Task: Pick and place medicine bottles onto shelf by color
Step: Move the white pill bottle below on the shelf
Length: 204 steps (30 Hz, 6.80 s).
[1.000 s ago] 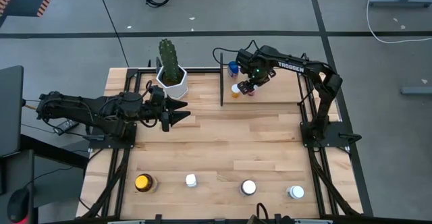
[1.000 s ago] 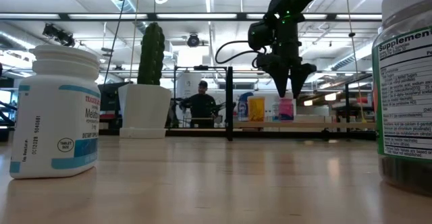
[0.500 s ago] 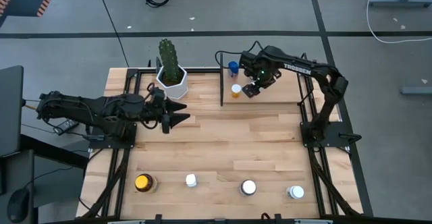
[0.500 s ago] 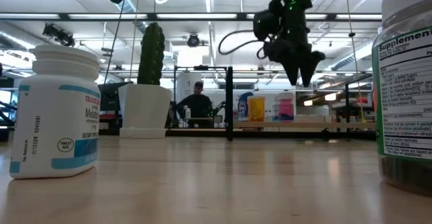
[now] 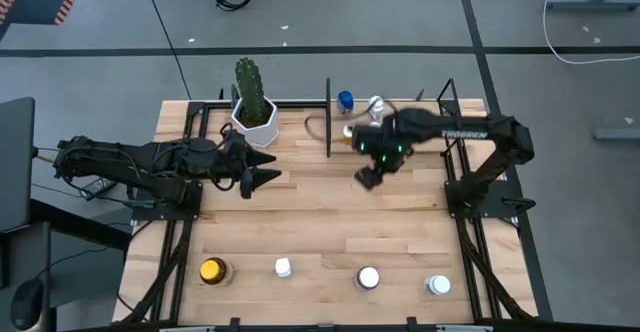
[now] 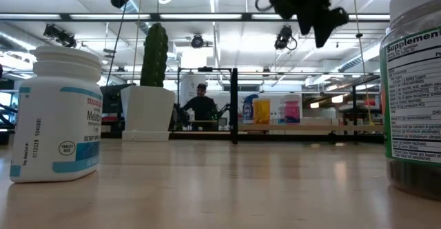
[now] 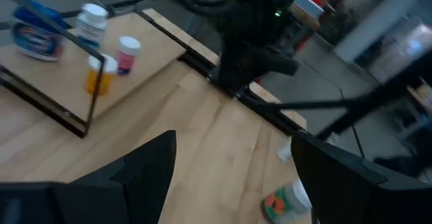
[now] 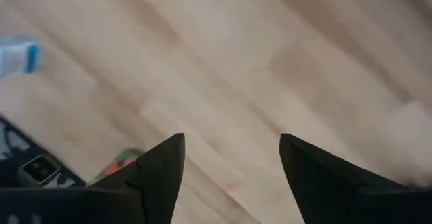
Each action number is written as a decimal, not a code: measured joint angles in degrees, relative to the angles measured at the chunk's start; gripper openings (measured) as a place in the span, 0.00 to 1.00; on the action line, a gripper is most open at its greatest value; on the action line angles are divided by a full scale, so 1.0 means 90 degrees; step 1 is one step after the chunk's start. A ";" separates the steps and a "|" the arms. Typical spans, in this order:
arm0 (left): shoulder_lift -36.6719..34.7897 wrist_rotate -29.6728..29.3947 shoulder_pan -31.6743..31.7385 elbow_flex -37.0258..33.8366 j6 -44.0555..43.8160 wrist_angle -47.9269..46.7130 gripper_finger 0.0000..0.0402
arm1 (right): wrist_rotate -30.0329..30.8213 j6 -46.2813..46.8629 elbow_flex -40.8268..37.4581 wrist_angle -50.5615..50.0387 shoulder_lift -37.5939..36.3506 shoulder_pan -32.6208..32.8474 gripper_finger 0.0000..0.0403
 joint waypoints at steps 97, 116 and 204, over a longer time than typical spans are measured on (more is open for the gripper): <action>0.5748 0.0885 -0.2589 0.3065 0.2083 -0.3554 0.74 | 0.3620 0.4309 0.0000 0.2302 0.0105 0.5600 0.62; 0.5823 0.1376 -0.2439 0.3065 0.1907 -0.3480 0.56 | 0.3618 0.4257 0.0000 0.2300 0.0105 0.5600 0.62; 0.9984 0.1735 0.1425 0.9233 0.6084 -0.4595 0.51 | 0.3198 0.7405 0.0000 0.1776 0.0103 0.6171 0.62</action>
